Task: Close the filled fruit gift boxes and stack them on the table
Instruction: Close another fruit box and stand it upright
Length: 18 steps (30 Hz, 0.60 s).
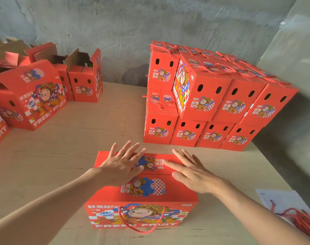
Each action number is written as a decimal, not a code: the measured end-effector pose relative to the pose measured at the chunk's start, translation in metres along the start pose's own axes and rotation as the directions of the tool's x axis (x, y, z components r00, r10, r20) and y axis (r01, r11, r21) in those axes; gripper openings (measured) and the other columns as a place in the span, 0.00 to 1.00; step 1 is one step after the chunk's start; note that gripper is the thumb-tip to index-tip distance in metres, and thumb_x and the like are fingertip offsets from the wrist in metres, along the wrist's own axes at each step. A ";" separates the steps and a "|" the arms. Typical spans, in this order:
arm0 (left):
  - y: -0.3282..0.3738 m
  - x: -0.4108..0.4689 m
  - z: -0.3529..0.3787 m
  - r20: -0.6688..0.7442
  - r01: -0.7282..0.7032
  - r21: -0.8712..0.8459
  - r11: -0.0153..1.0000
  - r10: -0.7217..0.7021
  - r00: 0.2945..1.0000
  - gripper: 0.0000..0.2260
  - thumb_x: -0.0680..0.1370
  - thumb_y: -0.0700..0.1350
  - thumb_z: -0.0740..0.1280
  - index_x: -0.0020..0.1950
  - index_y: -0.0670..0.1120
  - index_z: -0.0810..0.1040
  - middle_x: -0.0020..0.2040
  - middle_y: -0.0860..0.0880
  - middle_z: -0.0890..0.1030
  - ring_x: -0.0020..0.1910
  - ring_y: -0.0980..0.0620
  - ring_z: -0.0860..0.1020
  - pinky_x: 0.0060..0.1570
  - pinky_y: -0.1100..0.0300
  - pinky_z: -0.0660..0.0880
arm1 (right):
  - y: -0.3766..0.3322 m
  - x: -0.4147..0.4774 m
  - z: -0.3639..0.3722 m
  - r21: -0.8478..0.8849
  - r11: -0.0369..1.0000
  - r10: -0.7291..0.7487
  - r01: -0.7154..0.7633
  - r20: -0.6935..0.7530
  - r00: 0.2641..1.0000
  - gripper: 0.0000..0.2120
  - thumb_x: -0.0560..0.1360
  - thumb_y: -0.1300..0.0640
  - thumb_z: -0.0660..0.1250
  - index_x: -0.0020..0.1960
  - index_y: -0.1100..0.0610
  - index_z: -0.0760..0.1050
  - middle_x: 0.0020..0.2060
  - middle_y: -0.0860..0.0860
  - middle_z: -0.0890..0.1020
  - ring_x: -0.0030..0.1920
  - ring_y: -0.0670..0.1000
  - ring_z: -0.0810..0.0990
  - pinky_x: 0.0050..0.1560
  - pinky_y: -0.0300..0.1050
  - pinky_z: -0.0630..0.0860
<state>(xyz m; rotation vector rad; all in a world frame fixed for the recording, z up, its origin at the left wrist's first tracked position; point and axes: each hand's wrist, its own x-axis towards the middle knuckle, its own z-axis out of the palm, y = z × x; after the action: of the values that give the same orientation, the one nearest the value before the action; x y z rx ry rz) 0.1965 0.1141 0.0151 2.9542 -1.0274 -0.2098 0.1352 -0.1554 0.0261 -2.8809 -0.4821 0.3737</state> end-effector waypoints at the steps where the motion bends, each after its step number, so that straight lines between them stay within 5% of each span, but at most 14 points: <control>1: 0.002 -0.001 -0.003 0.001 0.021 0.010 1.000 -0.021 1.000 0.30 0.75 0.65 0.33 0.75 0.56 0.33 0.76 0.52 0.33 0.73 0.49 0.29 0.70 0.42 0.31 | -0.003 0.002 0.000 -0.040 0.999 -0.031 0.029 -0.046 0.998 0.19 0.80 0.40 0.44 0.67 0.23 0.45 0.74 0.40 0.34 0.72 0.45 0.27 0.71 0.51 0.29; 6: 0.054 -0.035 0.007 -0.053 0.036 0.055 0.998 -0.034 0.998 0.29 0.79 0.59 0.37 0.77 0.47 0.42 0.76 0.48 0.37 0.72 0.48 0.31 0.67 0.42 0.27 | -0.017 0.009 0.012 0.024 0.998 -0.049 0.052 -0.126 0.991 0.19 0.81 0.43 0.48 0.68 0.26 0.47 0.74 0.38 0.41 0.75 0.45 0.37 0.71 0.48 0.32; 8: 0.078 -0.055 0.013 -0.120 -0.007 0.037 0.999 0.012 0.993 0.30 0.80 0.57 0.39 0.74 0.43 0.64 0.76 0.43 0.58 0.75 0.45 0.55 0.71 0.42 0.45 | -0.016 0.007 0.011 0.065 0.997 -0.019 0.030 -0.162 0.987 0.20 0.81 0.44 0.51 0.69 0.28 0.51 0.76 0.40 0.46 0.76 0.45 0.41 0.72 0.47 0.34; 10: 0.083 -0.062 0.015 -0.173 -0.055 -0.005 0.998 0.054 0.984 0.30 0.82 0.55 0.39 0.65 0.43 0.76 0.68 0.43 0.72 0.67 0.46 0.71 0.63 0.48 0.60 | -0.016 0.006 0.010 0.068 0.997 -0.006 0.021 -0.217 0.976 0.19 0.81 0.43 0.53 0.70 0.31 0.56 0.76 0.44 0.53 0.74 0.44 0.47 0.72 0.45 0.38; 15: 0.049 -0.051 0.006 -0.185 -0.141 0.016 0.990 0.141 0.973 0.29 0.81 0.59 0.41 0.67 0.47 0.75 0.68 0.49 0.73 0.66 0.50 0.73 0.59 0.44 0.74 | -0.022 0.001 0.011 -0.038 0.994 0.088 -0.102 -0.267 0.960 0.21 0.80 0.40 0.51 0.72 0.32 0.56 0.70 0.49 0.62 0.70 0.49 0.58 0.70 0.44 0.50; 18: 0.023 -0.027 -0.001 -0.102 -0.228 0.006 0.974 0.228 0.968 0.30 0.78 0.62 0.36 0.75 0.54 0.59 0.75 0.58 0.58 0.74 0.55 0.57 0.72 0.45 0.54 | -0.027 -0.009 0.014 -0.093 0.970 0.192 -0.224 -0.269 0.944 0.23 0.78 0.36 0.48 0.72 0.31 0.50 0.63 0.51 0.66 0.65 0.53 0.63 0.66 0.48 0.56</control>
<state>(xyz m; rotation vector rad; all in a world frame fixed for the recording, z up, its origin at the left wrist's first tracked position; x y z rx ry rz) 0.1612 0.1127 0.0204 2.7758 -1.3345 -0.0578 0.1152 -0.1312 0.0215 -3.0471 -0.1597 -0.0064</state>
